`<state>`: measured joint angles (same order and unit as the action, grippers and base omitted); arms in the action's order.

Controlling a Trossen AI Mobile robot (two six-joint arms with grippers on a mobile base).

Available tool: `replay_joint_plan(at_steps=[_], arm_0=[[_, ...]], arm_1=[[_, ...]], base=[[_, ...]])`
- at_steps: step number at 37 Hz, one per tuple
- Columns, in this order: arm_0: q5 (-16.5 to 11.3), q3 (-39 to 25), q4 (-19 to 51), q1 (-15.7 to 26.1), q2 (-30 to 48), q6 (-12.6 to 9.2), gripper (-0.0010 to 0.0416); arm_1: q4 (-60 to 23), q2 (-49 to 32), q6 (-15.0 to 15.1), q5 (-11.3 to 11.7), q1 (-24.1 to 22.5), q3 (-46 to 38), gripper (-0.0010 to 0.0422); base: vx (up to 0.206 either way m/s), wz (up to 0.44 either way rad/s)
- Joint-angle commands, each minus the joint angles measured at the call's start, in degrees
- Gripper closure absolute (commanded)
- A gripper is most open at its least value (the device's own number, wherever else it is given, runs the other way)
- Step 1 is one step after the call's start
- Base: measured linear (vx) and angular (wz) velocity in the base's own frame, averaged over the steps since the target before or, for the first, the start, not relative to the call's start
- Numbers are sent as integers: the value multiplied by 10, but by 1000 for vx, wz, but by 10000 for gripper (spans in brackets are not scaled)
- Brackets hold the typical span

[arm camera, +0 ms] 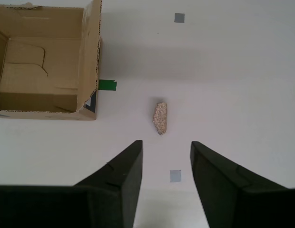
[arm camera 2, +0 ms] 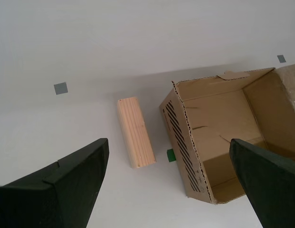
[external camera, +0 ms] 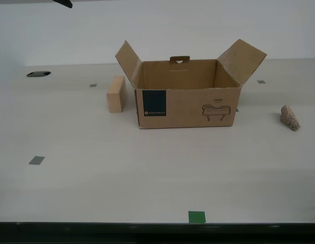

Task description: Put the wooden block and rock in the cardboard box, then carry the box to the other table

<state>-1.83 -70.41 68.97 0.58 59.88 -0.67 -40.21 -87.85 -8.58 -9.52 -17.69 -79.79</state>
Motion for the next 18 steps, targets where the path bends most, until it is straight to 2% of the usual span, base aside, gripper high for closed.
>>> replay_joint_plan(at_steps=[1, 6, 14, 16, 18], arm_0=[[-2, 0, -1, 0, 0, -10, 200], [-2, 0, -2, 1, 0, -19, 124], [-3, 0, -1, 2, 0, -27, 18], [-3, 0, 0, 3, 0, -31, -2], [-3, 0, 0, 3, 0, -33, 11]], arm_1=[[-1, 0, -1, 0, 0, 0, 67], [-5, 0, -11, 0, 0, 0, 67], [-6, 0, -11, 0, 0, 0, 67], [-7, 0, -11, 0, 0, 0, 67], [-7, 0, -11, 0, 0, 0, 67]], base=[[0, 0], [0, 0], [0, 0], [0, 0], [0, 0]])
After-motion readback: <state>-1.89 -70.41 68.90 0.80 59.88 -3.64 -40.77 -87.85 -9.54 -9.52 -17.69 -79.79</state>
